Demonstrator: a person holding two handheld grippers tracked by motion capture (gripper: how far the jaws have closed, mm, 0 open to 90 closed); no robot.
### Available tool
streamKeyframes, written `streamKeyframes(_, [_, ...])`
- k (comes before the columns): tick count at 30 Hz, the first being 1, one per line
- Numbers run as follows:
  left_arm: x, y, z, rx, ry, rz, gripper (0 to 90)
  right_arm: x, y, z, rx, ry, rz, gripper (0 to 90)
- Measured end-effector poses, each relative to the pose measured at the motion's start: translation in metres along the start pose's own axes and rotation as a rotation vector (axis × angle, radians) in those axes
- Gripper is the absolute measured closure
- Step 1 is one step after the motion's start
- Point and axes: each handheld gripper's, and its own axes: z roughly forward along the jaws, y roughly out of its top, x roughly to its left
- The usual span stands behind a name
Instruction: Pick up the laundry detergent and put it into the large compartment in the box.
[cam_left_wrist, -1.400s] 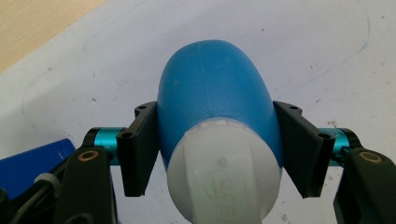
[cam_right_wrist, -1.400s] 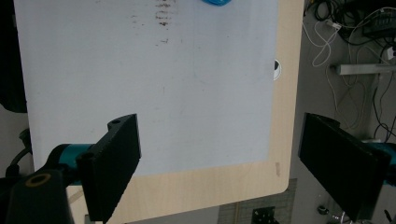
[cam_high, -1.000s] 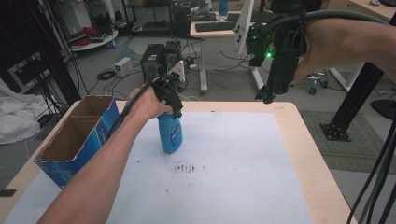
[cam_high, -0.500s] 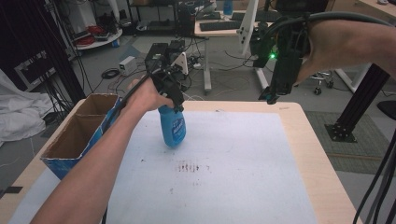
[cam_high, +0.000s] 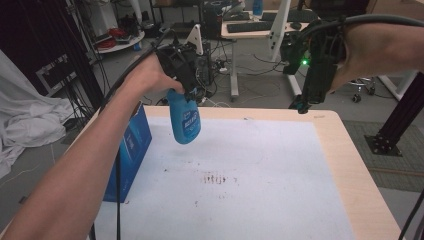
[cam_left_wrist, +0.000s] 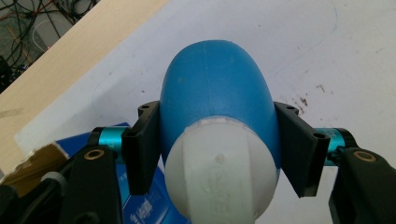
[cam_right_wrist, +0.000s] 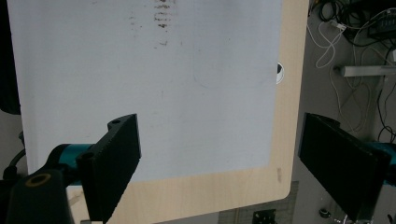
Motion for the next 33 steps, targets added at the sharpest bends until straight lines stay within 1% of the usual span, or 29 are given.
streamKeyframes(3, [0.002,-0.002,-0.015,-0.005,0.011,0.016,37.6,0.000,0.000,0.001,-0.003,0.002,-0.004,12.4])
streamKeyframes(7, [0.005,-0.006,-0.035,-0.020,0.022,0.015,37.7,-0.001,-0.001,0.003,-0.002,0.005,-0.003,12.3])
streamKeyframes(9, [0.008,-0.009,-0.043,-0.028,0.019,0.012,37.6,-0.001,-0.001,0.004,-0.004,0.006,0.002,12.3])
streamKeyframes(10, [0.011,-0.012,-0.049,-0.032,0.012,0.014,37.7,-0.001,-0.001,0.005,-0.004,0.006,0.000,12.3])
streamKeyframes(11, [0.013,-0.014,-0.052,-0.042,0.007,0.006,37.7,-0.002,-0.001,0.006,-0.005,0.007,-0.001,12.4])
streamKeyframes(12, [0.016,-0.016,-0.056,-0.037,0.005,0.010,37.7,-0.002,-0.001,0.006,-0.005,0.007,-0.001,12.4])
streamKeyframes(13, [0.020,-0.021,-0.062,-0.045,0.003,0.005,37.7,-0.002,-0.001,0.007,-0.010,0.005,-0.001,12.4])
streamKeyframes(14, [0.020,-0.021,-0.062,-0.045,0.003,0.005,37.7,-0.002,-0.001,0.007,-0.011,0.004,-0.002,12.4])
streamKeyframes(16, [0.024,-0.027,-0.067,-0.071,0.011,-0.018,37.7,-0.003,0.000,0.007,-0.013,0.003,-0.004,12.3])
streamKeyframes(17, [0.024,-0.027,-0.067,-0.071,0.011,-0.018,37.7,-0.003,0.000,0.007,-0.013,0.003,-0.004,12.3])
streamKeyframes(18, [0.028,-0.033,-0.072,-0.052,0.026,-0.011,37.7,-0.003,0.000,0.007,-0.016,0.004,-0.007,12.3])
streamKeyframes(20, [0.033,-0.039,-0.078,-0.053,0.020,-0.019,37.8,-0.003,-0.001,0.009,-0.022,0.008,-0.005,12.4])
streamKeyframes(21, [0.035,-0.042,-0.080,-0.061,0.017,-0.035,37.8,-0.004,-0.001,0.010,-0.022,0.010,-0.003,12.3])
streamKeyframes(22, [0.038,-0.046,-0.083,-0.061,0.018,-0.038,37.8,-0.004,-0.002,0.012,-0.022,0.011,-0.001,12.4])
streamKeyframes(23, [0.040,-0.049,-0.086,-0.069,0.022,-0.043,37.8,-0.005,-0.002,0.013,-0.021,0.015,0.002,12.4])
streamKeyframes(28, [0.052,-0.068,-0.102,-0.073,0.046,-0.062,37.9,-0.006,-0.004,0.019,-0.014,0.023,0.008,12.4])
streamKeyframes(31, [0.057,-0.077,-0.110,-0.063,0.053,-0.057,37.9,-0.007,-0.003,0.020,-0.019,0.023,0.007,12.4])
streamKeyframes(33, [0.060,-0.084,-0.114,-0.070,0.057,-0.070,37.9,-0.008,-0.001,0.020,-0.023,0.024,0.006,12.4])
